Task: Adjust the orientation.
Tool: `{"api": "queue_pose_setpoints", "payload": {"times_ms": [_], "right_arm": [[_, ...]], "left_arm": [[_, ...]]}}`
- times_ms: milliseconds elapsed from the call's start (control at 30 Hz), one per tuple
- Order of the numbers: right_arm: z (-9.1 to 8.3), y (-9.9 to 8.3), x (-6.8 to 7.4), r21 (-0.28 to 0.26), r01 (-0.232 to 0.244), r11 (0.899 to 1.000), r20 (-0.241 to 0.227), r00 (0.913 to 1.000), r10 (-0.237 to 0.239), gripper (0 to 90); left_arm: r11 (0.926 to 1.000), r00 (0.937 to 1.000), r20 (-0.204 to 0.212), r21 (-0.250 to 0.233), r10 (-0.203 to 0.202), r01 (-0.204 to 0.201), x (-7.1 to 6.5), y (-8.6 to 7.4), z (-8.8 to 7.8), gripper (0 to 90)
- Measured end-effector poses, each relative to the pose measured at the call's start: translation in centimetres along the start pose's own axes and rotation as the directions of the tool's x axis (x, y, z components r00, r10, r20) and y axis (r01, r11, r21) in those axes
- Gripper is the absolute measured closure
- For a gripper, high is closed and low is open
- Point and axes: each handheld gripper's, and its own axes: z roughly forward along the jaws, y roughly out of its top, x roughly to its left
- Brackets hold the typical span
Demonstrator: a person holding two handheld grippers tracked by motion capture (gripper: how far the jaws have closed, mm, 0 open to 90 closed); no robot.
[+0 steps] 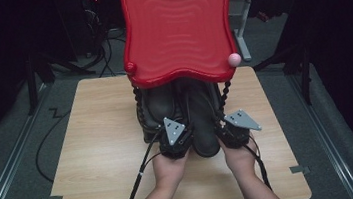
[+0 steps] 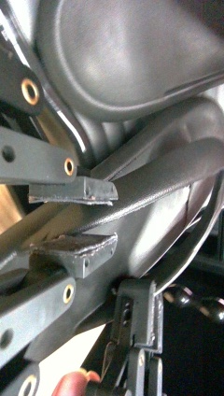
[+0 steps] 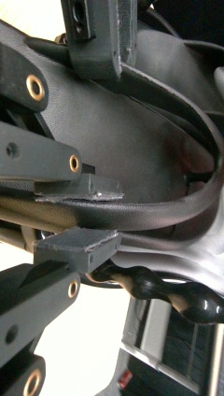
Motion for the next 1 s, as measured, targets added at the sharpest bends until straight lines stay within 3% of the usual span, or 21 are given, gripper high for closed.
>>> {"api": "queue_pose_setpoints", "payload": {"times_ms": [100, 167, 333, 400, 633, 700, 833, 1000], "right_arm": [[-1.3, -0.1, 0.2, -0.042, -0.007, 0.999, -0.021, 0.9998, 0.006, 66.8], [-3.4, -0.9, 0.6, -0.068, 0.004, 0.998, -0.057, 0.9983, -0.008, 67.1], [-7.4, -4.7, 1.9, -0.053, 0.021, 0.998, -0.136, 0.9904, -0.029, 88.3], [-8.1, -5.9, 2.6, -0.036, 0.042, 0.998, -0.154, 0.9869, -0.047, 89.7], [-7.1, -7.3, 4.8, 0.025, 0.089, 0.996, -0.208, 0.9747, -0.082, 89.8], [-6.4, -7.3, 5.3, 0.03, 0.125, 0.992, -0.214, 0.9698, -0.116, 89.9], [-5.4, -7.2, 5.5, 0.04, 0.134, 0.99, -0.2, 0.9719, -0.124, 89.9], [-4.4, -6.8, 4.5, 0.037, 0.118, 0.992, -0.163, 0.9804, -0.11, 89.9]], "left_arm": [[1.0, 1.0, -0.002, 0.003, 0.003, -0.003, -0.2, 0.3, 0.1, 76.3], [0.9999, 0.9999, -0.006, -0.001, 0.01, -0.011, -0.3, 0.3, 0.1, 76.8], [0.9999, 0.9997, -0.02, 0.0, 0.016, -0.016, -0.2, 0.0, 0.1, 77.3], [0.9998, 0.9996, -0.023, 0.0, 0.018, -0.018, -0.2, -0.1, 0.1, 77.4], [0.9999, 0.9995, -0.028, 0.001, 0.017, -0.016, 0.0, -0.2, 0.0, 78.0], [0.9999, 0.9995, -0.028, -0.001, 0.014, -0.014, 0.2, -0.1, 0.0, 78.8], [0.9999, 0.9993, -0.036, 0.003, 0.013, -0.013, 0.7, -0.1, 0.0, 78.7], [0.9999, 0.9992, -0.037, -0.004, 0.015, -0.015, 1.0, -0.1, -0.2, 75.7]]}}
